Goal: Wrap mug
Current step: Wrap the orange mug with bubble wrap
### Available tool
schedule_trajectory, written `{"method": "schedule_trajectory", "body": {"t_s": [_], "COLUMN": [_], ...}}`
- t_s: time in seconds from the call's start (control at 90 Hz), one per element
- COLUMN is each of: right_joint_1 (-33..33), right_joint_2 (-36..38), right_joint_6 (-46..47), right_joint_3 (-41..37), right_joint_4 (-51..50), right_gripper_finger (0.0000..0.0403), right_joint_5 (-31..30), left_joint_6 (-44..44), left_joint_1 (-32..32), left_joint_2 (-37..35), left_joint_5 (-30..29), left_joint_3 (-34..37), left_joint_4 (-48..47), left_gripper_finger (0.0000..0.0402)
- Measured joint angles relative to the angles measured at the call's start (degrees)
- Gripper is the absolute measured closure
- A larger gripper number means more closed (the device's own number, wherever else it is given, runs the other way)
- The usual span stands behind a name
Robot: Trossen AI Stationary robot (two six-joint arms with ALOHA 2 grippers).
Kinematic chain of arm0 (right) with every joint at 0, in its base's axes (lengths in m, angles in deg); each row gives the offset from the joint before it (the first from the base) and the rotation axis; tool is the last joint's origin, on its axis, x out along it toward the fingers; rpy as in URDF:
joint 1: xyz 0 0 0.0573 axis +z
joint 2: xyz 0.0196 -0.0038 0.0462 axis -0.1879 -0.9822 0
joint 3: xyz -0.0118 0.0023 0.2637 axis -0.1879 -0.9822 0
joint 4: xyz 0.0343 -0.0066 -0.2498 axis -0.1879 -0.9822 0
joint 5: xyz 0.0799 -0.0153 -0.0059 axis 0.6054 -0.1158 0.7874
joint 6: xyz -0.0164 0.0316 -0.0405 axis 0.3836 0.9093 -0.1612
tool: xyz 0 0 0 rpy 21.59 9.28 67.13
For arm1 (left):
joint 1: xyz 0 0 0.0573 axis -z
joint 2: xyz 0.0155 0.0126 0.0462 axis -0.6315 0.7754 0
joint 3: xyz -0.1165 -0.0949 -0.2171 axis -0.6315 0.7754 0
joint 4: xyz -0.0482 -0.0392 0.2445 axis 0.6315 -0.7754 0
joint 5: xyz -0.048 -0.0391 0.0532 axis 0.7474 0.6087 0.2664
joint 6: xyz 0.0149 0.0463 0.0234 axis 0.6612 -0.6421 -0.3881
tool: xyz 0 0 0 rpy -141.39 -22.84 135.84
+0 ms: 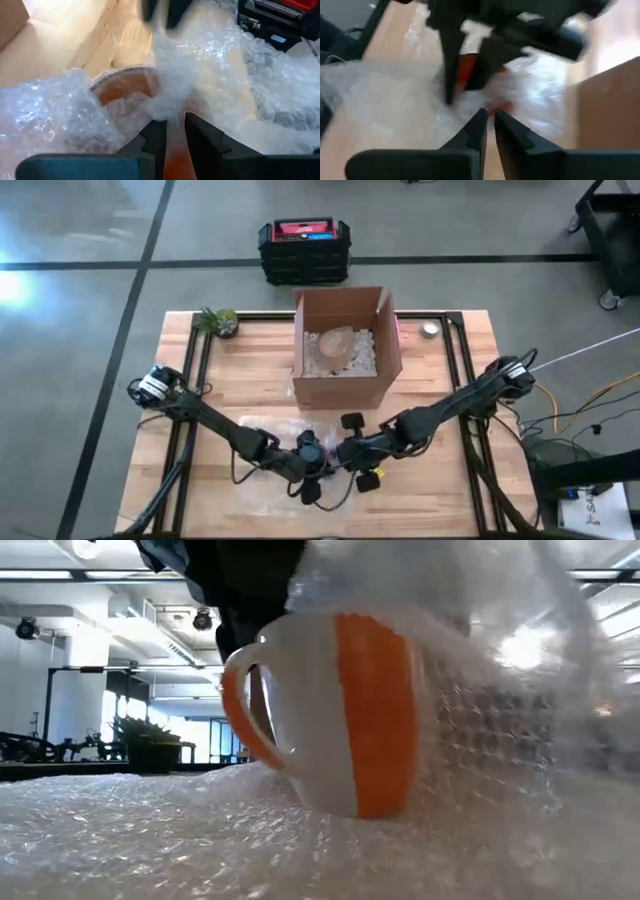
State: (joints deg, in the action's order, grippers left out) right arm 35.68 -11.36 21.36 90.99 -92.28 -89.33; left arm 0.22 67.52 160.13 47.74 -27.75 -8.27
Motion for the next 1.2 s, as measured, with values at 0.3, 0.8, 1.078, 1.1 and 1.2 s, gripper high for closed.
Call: {"method": "schedule_trajectory", "body": {"t_s": [0.3,0.8,1.078,1.1,1.2], "right_joint_1": [-0.18,-0.25,-0.23,-0.23,-0.23], "right_joint_2": [-5.75,-12.51,-12.47,-12.47,-12.47], "right_joint_6": [0.55,1.08,1.01,1.01,0.94], "right_joint_3": [-1.03,-1.17,-1.27,-1.27,-1.25], "right_joint_4": [3.59,3.46,3.47,3.64,3.73], "right_gripper_finger": [0.0388,0.0401,0.0400,0.0400,0.0400], "right_joint_5": [5.89,8.92,8.53,8.51,8.54], "left_joint_6": [0.02,-0.66,-1.81,-2.08,-4.08], "left_joint_1": [-0.02,0.48,-0.42,-0.61,-0.82], "left_joint_2": [-0.09,-9.42,-7.95,-7.42,-5.16], "left_joint_5": [0.02,0.97,-4.41,-4.52,-5.29], "left_joint_3": [0.07,0.29,0.27,0.29,0.28], "left_joint_4": [0.03,-3.17,-2.80,-2.23,1.22], "left_gripper_finger": [0.0343,0.0343,0.0354,0.0355,0.0359]}}
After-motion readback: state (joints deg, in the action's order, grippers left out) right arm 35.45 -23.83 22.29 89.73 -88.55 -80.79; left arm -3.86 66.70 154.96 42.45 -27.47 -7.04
